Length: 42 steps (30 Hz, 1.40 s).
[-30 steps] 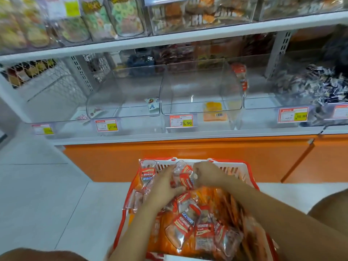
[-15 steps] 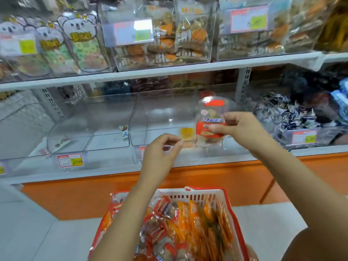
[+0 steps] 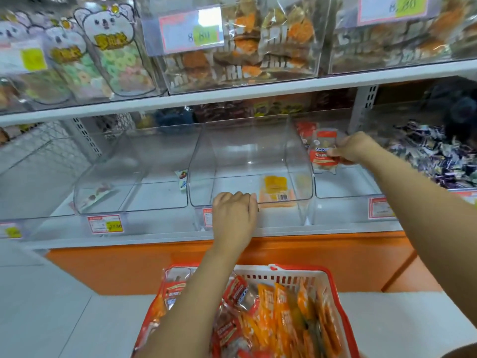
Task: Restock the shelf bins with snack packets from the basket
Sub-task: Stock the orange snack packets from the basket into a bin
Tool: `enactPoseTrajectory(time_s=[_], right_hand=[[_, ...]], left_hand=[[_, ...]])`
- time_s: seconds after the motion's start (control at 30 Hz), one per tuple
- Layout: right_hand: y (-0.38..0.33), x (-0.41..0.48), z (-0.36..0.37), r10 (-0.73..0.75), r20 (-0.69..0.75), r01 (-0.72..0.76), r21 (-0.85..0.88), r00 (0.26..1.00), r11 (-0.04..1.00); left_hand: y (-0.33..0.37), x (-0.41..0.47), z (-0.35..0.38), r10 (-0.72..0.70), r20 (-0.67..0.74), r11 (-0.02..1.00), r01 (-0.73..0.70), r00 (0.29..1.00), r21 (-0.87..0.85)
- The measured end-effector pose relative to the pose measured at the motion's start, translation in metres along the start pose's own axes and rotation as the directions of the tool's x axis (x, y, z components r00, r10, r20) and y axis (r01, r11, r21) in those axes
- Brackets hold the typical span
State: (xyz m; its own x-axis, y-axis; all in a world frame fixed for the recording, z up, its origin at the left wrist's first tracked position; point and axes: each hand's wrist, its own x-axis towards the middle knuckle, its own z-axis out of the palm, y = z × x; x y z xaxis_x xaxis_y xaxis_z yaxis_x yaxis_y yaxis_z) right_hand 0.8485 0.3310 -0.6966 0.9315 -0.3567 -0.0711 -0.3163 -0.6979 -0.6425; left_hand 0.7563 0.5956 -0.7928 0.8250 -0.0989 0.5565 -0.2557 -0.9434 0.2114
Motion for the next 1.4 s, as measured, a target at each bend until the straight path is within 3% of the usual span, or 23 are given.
enactPoseTrajectory(time_s=[0.13, 0.23, 0.5, 0.67, 0.83, 1.07, 1.17, 1.3, 1.4], right_hand=[[-0.005, 0.027, 0.022, 0.008, 0.056, -0.003, -0.085, 0.998, 0.996], [-0.001, 0.050, 0.041, 0.005, 0.108, -0.005, 0.003, 0.994, 1.000], [0.008, 0.054, 0.054, 0.064, 0.038, -0.066, 0.062, 0.997, 0.996], [-0.017, 0.015, 0.026, -0.128, -0.095, 0.122, -0.063, 0.987, 0.991], [-0.039, -0.046, 0.000, -0.369, -0.190, 0.369, -0.040, 0.910, 0.929], [-0.028, -0.142, 0.038, -0.558, 0.039, 0.558, -0.021, 0.829, 0.829], [-0.015, -0.166, 0.074, -0.571, 0.195, 0.585, -0.020, 0.797, 0.811], [0.009, -0.189, 0.130, -0.457, 0.466, 0.547, -0.072, 0.757, 0.834], [0.027, -0.196, 0.167, -0.351, 0.586, 0.525, -0.152, 0.730, 0.838]], left_hand=[[-0.001, -0.001, 0.003, 0.024, -0.039, 0.999, -0.022, 0.999, 0.040], [-0.003, 0.000, 0.006, 0.022, -0.060, 0.998, -0.019, 0.998, 0.053], [-0.003, -0.001, 0.013, 0.024, -0.132, 0.999, -0.018, 0.991, 0.044], [-0.001, -0.002, 0.011, 0.022, -0.132, 0.999, -0.019, 0.991, 0.028], [0.000, -0.001, 0.001, 0.019, -0.044, 1.000, -0.020, 0.999, -0.023], [-0.012, -0.019, -0.029, 0.116, 0.143, 0.965, -0.077, 0.983, -0.252], [-0.019, -0.056, -0.043, 0.125, 0.161, 0.943, -0.067, 0.979, -0.327], [-0.063, -0.106, -0.044, -0.073, 0.255, 0.947, 0.147, 0.964, -0.286], [-0.099, -0.136, -0.040, -0.240, 0.394, 0.935, 0.321, 0.887, -0.154]])
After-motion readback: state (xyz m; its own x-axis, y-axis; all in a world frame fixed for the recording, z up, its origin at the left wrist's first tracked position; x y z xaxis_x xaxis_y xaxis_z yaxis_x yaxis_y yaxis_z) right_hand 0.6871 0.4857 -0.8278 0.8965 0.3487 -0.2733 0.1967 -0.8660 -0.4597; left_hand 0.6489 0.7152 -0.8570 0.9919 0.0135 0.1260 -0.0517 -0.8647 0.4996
